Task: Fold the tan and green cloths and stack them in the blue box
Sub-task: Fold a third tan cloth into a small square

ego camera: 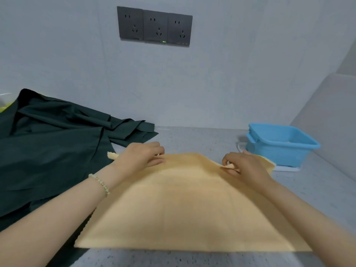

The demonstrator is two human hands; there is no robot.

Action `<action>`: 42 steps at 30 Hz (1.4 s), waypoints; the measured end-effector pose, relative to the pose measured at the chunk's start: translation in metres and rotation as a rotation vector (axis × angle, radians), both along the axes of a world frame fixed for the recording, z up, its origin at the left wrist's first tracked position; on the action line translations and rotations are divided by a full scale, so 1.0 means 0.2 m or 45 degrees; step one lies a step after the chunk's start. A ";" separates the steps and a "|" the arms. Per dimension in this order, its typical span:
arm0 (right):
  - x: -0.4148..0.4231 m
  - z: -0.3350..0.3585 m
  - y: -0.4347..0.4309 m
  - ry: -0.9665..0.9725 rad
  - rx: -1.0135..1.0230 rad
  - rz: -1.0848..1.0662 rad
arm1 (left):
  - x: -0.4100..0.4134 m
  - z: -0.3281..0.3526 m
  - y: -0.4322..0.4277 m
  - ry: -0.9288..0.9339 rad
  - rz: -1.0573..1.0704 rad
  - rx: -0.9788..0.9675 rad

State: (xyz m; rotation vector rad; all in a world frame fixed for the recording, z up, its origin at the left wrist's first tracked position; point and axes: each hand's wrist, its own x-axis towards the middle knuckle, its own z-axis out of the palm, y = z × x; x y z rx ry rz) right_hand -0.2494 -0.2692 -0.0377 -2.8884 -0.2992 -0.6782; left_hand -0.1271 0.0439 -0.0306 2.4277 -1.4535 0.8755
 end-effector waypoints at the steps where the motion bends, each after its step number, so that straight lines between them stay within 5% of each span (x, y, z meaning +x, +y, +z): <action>1: -0.07 0.02 0.02 -0.034 -0.036 -0.005 | -0.07 0.02 0.02 -0.054 -0.017 -0.002; 9: -0.53 0.01 0.17 -0.091 -0.288 -0.004 | -0.42 0.01 0.16 -0.194 -0.254 0.143; 16: -0.75 -0.18 0.23 -0.160 -0.357 -0.067 | -0.60 -0.15 0.23 0.126 -0.178 0.191; 25: -0.83 -0.28 0.28 -0.033 0.052 -0.080 | -0.68 -0.32 0.24 0.487 -0.045 0.280; 38: -0.78 -0.31 0.44 0.127 0.161 0.134 | -0.72 -0.33 0.24 0.513 -0.096 0.475; 42: -0.77 -0.28 0.43 0.244 0.152 0.106 | -0.70 -0.23 0.16 0.691 0.000 0.390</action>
